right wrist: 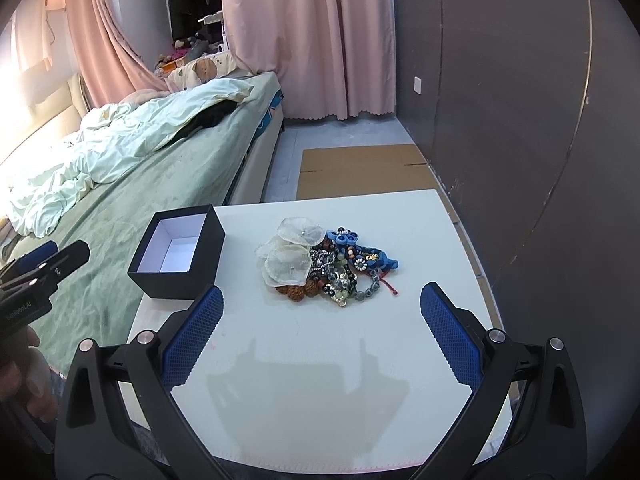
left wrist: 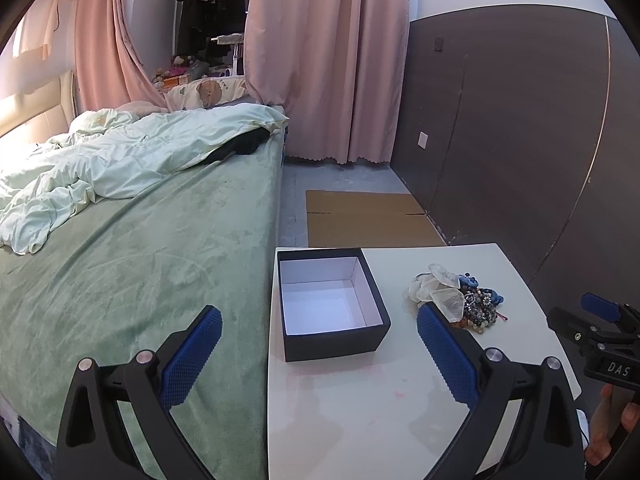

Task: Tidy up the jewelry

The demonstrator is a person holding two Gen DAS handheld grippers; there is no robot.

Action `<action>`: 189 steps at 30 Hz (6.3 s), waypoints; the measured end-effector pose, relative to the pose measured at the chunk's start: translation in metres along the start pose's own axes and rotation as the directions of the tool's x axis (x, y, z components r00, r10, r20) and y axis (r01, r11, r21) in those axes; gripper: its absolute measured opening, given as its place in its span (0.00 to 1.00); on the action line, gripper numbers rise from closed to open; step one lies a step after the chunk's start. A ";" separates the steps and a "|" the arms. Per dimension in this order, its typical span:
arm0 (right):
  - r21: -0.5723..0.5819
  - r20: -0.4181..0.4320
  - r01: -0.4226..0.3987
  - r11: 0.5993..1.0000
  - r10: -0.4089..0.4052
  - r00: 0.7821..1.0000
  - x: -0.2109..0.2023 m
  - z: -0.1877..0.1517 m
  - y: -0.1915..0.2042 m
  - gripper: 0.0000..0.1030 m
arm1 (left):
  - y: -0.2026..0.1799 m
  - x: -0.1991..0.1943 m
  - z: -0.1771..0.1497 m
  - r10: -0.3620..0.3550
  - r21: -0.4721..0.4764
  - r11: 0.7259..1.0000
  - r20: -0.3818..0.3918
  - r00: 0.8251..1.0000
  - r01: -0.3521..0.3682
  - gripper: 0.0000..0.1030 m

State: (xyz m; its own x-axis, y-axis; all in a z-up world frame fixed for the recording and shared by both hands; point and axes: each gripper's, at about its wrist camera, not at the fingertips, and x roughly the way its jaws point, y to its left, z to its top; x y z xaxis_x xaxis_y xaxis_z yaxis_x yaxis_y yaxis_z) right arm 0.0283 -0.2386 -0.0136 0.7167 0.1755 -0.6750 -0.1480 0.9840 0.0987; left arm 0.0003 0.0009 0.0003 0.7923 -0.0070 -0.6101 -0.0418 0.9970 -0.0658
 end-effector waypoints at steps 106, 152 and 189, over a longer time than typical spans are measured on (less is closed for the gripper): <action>0.287 -0.235 -0.132 0.949 0.204 0.950 0.189 0.040 -0.060 0.37 | -0.060 0.147 0.022 -0.345 -0.112 0.937 -0.184 0.920 0.330 0.00; 0.267 0.090 -0.525 0.808 0.522 0.848 0.061 0.059 0.010 0.32 | 0.045 0.060 0.039 -0.212 -0.217 0.951 0.053 0.976 0.219 0.92; 0.316 0.049 -0.336 0.887 0.339 0.940 0.051 0.038 -0.030 0.87 | 0.015 0.048 0.029 -0.191 -0.112 0.976 -0.015 0.981 0.189 0.92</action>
State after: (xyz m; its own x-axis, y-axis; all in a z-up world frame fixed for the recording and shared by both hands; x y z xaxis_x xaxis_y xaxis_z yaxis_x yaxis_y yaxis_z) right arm 0.0954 -0.2584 -0.0231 0.6568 0.4998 -0.5647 -0.1567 0.8229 0.5461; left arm 0.0556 0.0182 -0.0073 0.7766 -0.1989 -0.5978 0.0403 0.9626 -0.2679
